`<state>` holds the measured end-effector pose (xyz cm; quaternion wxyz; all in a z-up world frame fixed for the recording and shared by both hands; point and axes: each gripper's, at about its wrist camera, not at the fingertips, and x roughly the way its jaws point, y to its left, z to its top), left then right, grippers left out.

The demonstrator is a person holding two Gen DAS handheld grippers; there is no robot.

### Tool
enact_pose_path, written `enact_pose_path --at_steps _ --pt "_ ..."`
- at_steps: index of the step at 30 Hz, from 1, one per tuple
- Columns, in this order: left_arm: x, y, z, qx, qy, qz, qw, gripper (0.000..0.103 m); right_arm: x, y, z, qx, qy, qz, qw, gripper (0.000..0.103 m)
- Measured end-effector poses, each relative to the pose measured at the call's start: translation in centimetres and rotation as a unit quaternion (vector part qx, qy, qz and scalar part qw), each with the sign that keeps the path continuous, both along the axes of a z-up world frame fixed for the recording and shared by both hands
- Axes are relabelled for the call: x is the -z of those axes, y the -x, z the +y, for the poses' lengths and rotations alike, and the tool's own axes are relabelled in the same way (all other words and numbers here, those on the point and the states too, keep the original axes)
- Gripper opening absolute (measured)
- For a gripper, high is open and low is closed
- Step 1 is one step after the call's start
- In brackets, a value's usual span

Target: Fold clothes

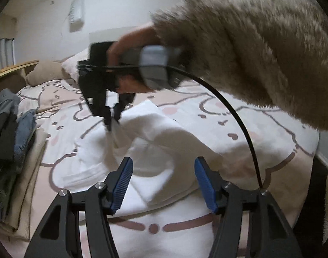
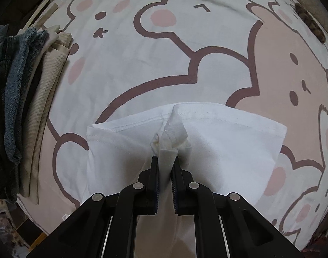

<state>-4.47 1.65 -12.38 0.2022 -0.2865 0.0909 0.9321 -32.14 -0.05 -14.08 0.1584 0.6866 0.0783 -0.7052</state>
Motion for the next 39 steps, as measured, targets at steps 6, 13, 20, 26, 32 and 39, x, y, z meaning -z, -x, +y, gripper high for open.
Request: enact_pose_path --at_steps 6,13,20,26,32,39 --pt "1.8 2.4 2.1 -0.044 0.064 -0.017 0.9968 0.059 0.1 -0.1 0.7 0.003 0.026 -0.001 1.0 0.011" --pt "2.5 3.5 0.6 -0.07 0.045 -0.045 0.9955 0.013 0.3 -0.1 1.3 0.006 0.049 -0.009 0.999 0.011" --pt "0.3 3.8 -7.7 -0.105 -0.142 -0.108 0.9784 0.008 -1.0 -0.7 1.2 -0.011 0.037 -0.005 0.999 0.011" --pt "0.9 3.8 -10.8 -0.124 -0.182 -0.133 0.9664 0.007 -1.1 -1.1 0.0 -0.02 0.02 -0.003 1.0 0.011" --pt "1.7 3.5 -12.2 -0.14 -0.187 -0.136 0.9628 0.007 -0.4 -0.9 -0.8 -0.018 0.015 -0.009 1.0 0.011" --pt "3.9 3.7 -13.5 -0.16 -0.193 -0.159 0.955 0.007 0.2 -0.4 0.1 0.024 0.086 -0.026 0.996 0.06"
